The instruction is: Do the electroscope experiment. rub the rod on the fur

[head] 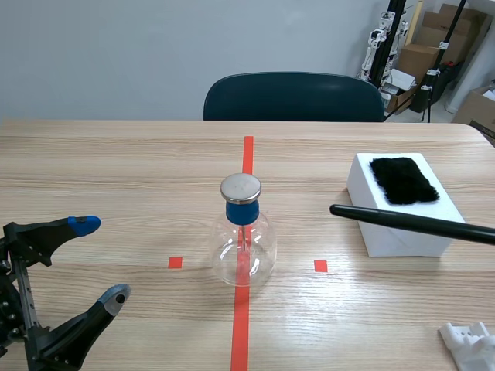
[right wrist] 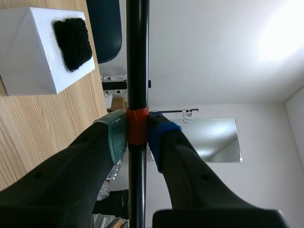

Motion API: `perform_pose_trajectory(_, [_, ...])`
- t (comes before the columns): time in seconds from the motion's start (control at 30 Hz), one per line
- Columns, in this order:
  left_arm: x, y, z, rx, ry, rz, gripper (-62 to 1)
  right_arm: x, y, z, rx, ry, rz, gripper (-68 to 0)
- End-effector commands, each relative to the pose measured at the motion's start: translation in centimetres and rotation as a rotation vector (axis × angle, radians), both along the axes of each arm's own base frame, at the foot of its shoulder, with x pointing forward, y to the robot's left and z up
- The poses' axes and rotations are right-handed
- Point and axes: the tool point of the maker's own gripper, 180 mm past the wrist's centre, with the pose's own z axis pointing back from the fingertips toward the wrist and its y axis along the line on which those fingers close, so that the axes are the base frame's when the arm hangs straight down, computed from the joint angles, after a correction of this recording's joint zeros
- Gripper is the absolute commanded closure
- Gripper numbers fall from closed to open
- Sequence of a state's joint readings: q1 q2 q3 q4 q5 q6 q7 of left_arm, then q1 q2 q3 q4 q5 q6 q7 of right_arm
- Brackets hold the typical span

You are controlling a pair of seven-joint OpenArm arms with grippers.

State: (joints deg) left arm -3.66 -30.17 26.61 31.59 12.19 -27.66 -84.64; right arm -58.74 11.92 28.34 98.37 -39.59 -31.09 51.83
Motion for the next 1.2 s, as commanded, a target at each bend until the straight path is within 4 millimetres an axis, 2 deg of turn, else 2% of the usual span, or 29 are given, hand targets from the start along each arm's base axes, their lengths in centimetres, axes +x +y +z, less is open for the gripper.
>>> perform_pose_trajectory(0.0, [0.24, 0.18, 0.71, -0.018, -0.022, 0.003, -62.3, 0.39, -0.29, 0.76, -0.013, -0.03, 0.003, -0.4])
perform_pose_trajectory(1.17, [0.24, 0.18, 0.71, -0.018, -0.022, 0.003, -62.3, 0.28, 0.11, 0.76, -0.012, -0.03, 0.026, -0.4])
